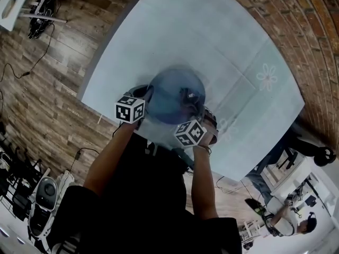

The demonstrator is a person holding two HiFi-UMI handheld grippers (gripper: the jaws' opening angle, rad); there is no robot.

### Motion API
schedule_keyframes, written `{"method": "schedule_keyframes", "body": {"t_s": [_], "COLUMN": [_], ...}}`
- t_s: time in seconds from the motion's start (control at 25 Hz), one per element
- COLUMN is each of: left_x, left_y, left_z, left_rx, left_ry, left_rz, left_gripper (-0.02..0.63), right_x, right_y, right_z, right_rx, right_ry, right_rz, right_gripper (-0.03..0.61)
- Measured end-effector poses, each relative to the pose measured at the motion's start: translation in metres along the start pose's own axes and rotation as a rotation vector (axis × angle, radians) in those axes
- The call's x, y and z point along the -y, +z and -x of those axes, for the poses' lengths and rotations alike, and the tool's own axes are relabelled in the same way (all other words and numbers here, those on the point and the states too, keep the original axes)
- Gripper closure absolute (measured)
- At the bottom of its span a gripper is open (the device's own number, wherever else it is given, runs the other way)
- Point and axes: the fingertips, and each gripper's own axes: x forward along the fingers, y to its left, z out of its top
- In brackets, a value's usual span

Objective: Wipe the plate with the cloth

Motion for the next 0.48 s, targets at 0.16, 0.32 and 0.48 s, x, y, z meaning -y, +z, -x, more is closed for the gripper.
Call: {"method": "schedule_keyframes", "body": {"t_s": [0.16, 0.32, 0.48], "left_x": [0.001, 0.002, 0.002], "left_y": [0.001, 0.001, 0.0], "left_z": [-0.001, -0.001, -0.001], "left_rx": [0.0, 0.001, 0.003], "left_ry": [-0.001, 0.001, 0.0], "left_rz": [0.005, 0.007, 0.007], "left_gripper": [0.568, 0.568, 0.568], "right_x": [-0.022, -0.041, -0.059], "right_y": [-0.002, 0.001, 0.006], "right_z": [0.007, 0.013, 0.017], "right_rx": [0.013, 0.031, 0.044], "right_ry": [0.053, 0.106, 0.149], "right_rz": [0.002, -0.023, -0.019], "right_gripper": [0.517, 0.518, 0.517]}}
